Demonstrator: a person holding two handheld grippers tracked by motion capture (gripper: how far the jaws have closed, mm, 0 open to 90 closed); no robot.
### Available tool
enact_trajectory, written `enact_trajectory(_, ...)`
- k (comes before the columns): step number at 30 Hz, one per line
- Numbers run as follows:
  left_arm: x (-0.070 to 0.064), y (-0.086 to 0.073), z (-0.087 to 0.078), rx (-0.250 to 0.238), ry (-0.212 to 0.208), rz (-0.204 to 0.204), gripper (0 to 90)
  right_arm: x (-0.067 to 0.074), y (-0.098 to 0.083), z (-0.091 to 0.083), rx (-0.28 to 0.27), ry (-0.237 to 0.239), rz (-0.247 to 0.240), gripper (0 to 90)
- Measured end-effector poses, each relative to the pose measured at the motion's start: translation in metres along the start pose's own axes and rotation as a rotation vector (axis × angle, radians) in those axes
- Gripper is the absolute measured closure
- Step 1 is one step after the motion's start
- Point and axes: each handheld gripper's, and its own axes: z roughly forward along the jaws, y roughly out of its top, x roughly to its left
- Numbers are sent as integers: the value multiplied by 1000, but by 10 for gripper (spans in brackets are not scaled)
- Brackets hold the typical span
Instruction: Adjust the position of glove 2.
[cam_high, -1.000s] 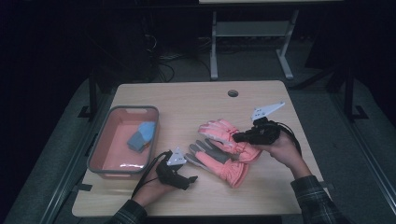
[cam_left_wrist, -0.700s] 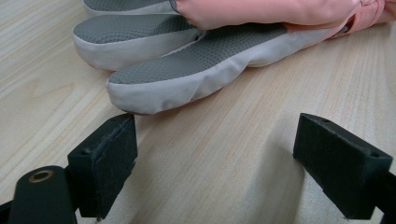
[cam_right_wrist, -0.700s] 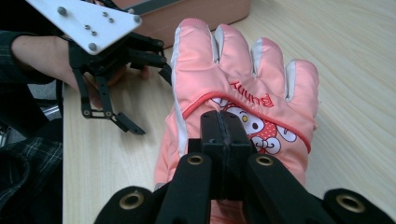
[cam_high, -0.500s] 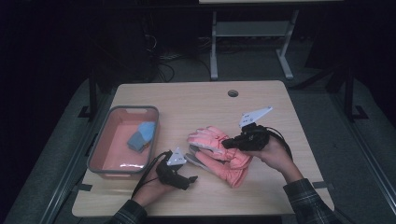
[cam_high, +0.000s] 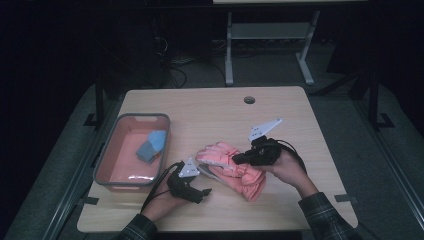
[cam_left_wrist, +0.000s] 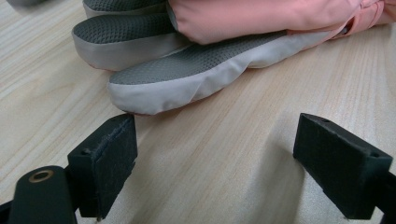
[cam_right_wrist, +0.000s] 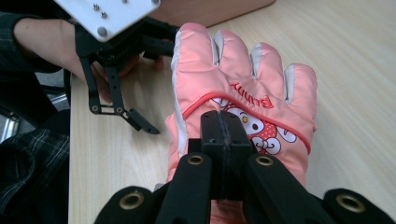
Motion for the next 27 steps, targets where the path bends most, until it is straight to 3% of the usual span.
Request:
enact_trajectory(5, 0, 0, 0, 0, 0, 2, 129, 2, -3, 12, 50, -1, -7, 900)
enact_trajectory(6, 0, 0, 0, 1, 0, 3, 129, 3, -5, 19, 92, -20, -30, 900)
enact_trajectory(18, 0, 0, 0, 1, 0, 3, 129, 2, -15, 40, 174, -50, -35, 900)
enact_trajectory(21, 0, 0, 0, 5, -2, 3, 129, 2, -16, 39, 164, -50, -42, 897)
enact_trajectory(24, 0, 0, 0, 5, -1, 3, 129, 2, -12, 30, 121, -38, -44, 824)
enact_trajectory(27, 0, 0, 0, 4, -2, 2, 129, 5, -4, 16, 68, -33, -13, 716)
